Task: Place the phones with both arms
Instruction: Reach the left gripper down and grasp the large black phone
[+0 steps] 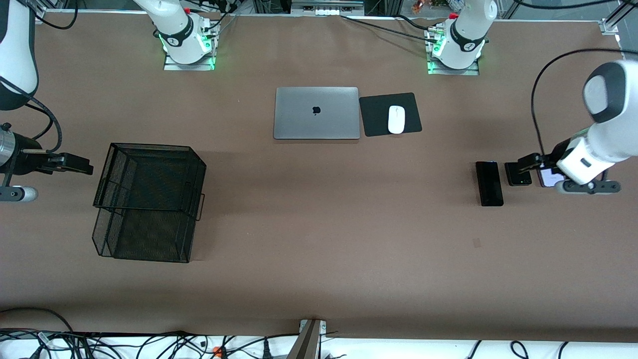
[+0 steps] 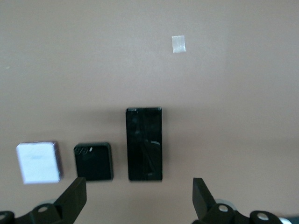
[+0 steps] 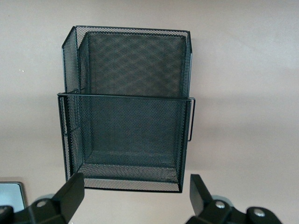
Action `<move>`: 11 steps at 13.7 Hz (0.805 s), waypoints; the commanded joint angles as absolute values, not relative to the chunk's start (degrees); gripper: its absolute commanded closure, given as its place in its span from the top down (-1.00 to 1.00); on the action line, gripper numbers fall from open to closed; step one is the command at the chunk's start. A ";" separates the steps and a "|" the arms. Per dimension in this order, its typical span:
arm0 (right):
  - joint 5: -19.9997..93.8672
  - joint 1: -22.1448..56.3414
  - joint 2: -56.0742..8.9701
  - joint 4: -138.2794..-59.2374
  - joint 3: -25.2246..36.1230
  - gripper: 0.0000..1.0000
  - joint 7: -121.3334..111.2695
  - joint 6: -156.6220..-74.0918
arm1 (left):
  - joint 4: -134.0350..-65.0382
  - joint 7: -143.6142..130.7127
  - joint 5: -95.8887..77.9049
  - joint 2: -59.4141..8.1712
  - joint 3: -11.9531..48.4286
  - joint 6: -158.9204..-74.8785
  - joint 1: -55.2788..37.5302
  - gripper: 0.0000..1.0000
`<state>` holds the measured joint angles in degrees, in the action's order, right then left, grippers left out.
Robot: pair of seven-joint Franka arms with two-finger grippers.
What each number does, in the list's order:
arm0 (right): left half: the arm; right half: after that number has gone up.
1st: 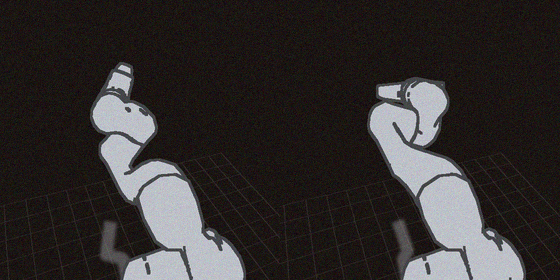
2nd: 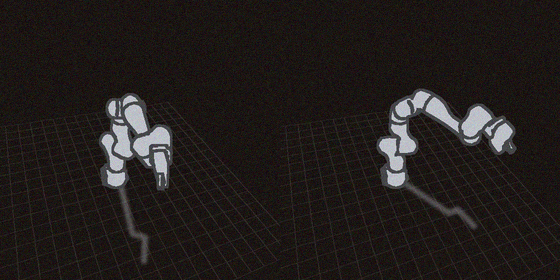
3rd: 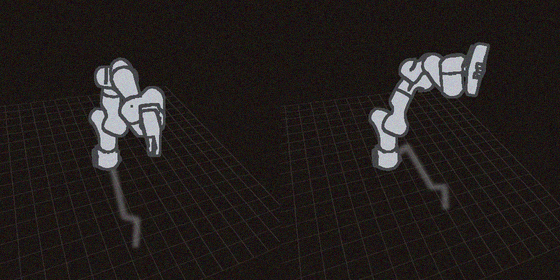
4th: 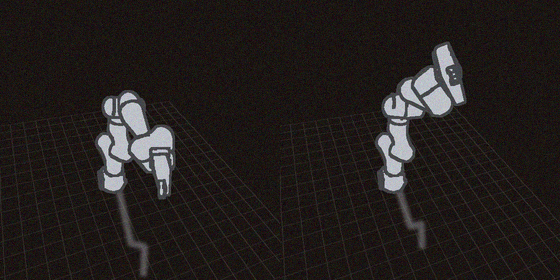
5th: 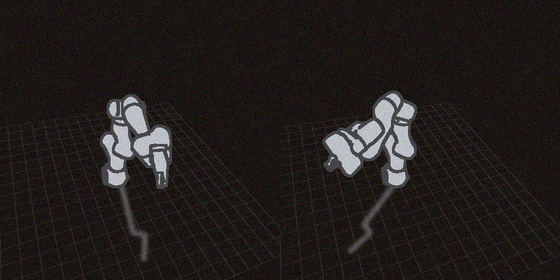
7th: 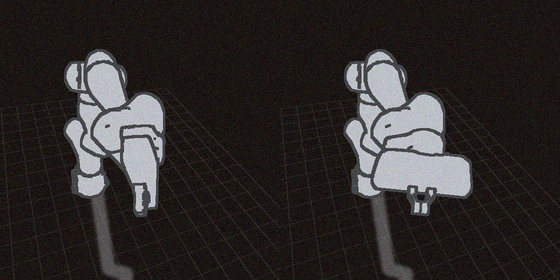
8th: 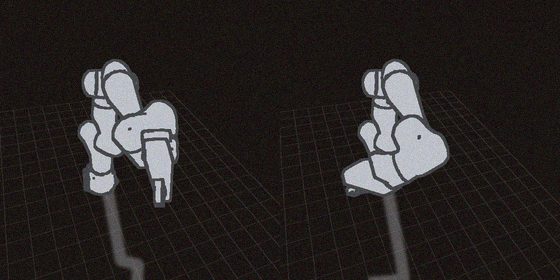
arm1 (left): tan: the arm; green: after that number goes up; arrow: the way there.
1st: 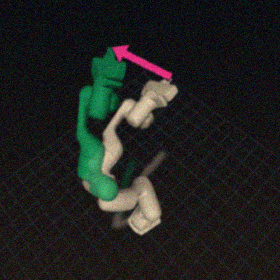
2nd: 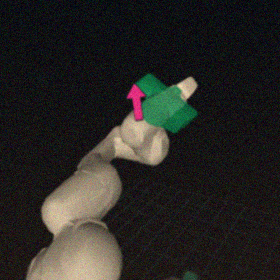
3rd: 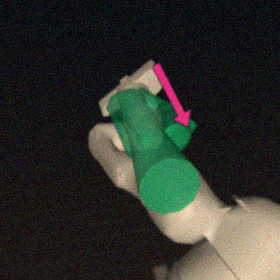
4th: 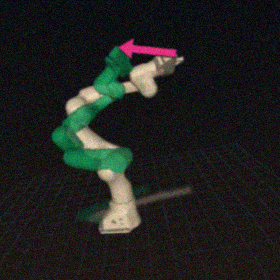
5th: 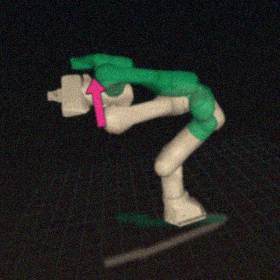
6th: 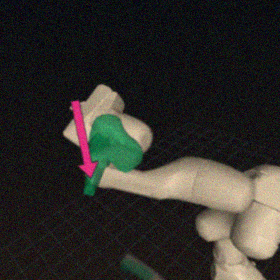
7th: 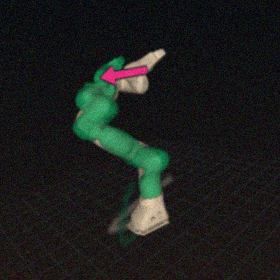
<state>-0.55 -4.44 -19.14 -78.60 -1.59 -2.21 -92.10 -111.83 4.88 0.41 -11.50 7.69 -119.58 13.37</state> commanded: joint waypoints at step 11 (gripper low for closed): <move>-0.26 -4.75 -19.25 -78.31 -2.02 1.00 -2.11 -92.90 | -130.07 6.06 2.72 -23.38 7.73 -158.81 15.56 1.00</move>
